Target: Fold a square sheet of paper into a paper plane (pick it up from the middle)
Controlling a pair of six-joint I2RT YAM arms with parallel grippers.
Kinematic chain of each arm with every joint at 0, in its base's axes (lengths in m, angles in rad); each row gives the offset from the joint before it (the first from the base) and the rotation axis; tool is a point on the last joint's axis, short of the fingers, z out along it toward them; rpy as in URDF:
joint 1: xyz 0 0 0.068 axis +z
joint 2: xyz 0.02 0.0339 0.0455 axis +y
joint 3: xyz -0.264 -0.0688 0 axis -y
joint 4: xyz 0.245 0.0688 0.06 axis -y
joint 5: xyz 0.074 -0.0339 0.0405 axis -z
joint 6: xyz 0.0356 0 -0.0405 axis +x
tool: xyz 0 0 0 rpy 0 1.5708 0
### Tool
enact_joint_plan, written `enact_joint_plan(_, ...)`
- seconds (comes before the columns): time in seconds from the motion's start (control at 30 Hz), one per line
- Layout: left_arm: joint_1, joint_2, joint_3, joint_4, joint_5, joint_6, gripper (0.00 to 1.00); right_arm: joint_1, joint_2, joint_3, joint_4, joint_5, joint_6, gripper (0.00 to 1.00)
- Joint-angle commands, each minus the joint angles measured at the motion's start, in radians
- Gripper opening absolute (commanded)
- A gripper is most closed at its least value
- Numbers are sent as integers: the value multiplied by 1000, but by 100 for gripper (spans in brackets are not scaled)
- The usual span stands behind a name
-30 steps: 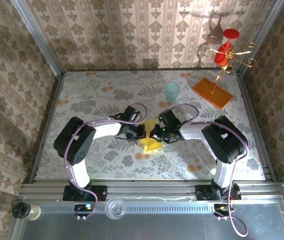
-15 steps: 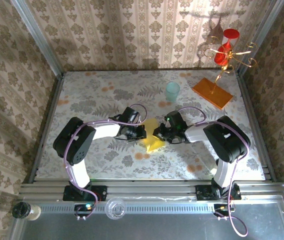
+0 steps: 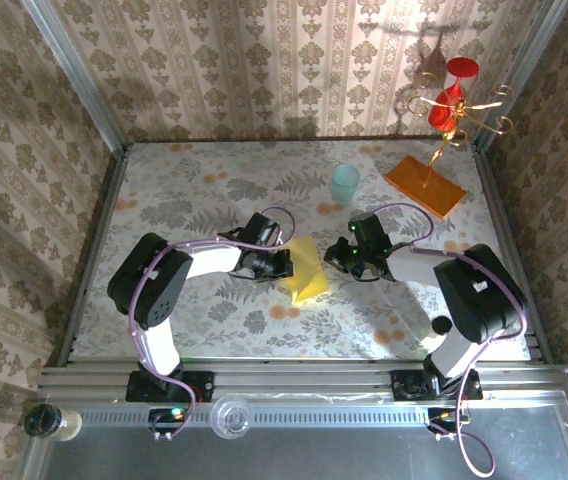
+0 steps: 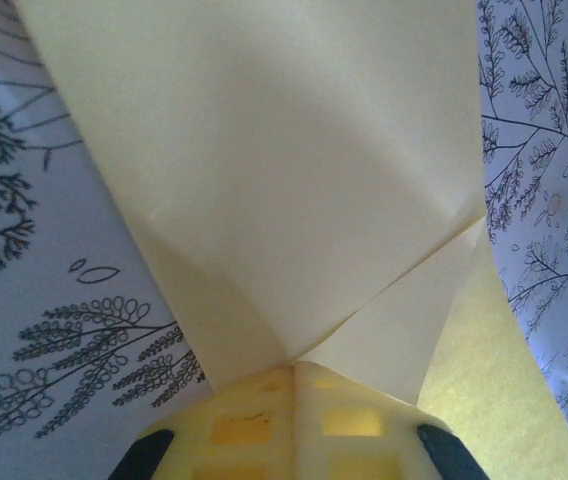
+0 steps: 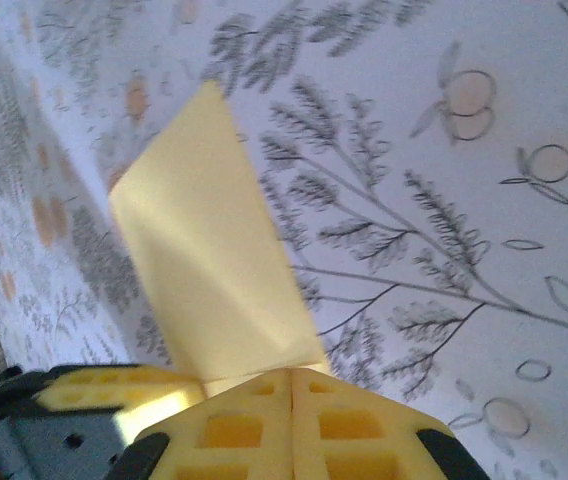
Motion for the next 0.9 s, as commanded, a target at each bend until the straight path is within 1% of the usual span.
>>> enact_joint_plan(0.0,4,81,6,-170,-44,108,0,27,-37,52,-96,6,-84,8)
enact_joint_plan(0.2,9,105,117,-231,5,261,0,77,24,90,-120,-58,-105,8)
enact_joint_plan(0.4,27,133,185,-302,37,363,0,105,114,124,-118,-123,-127,7)
enact_joint_plan(0.63,40,138,200,-294,60,372,0,128,174,141,-55,-190,-99,7)
enact_joint_plan(0.87,41,144,206,-275,68,365,0,141,213,130,-29,-196,-80,7)
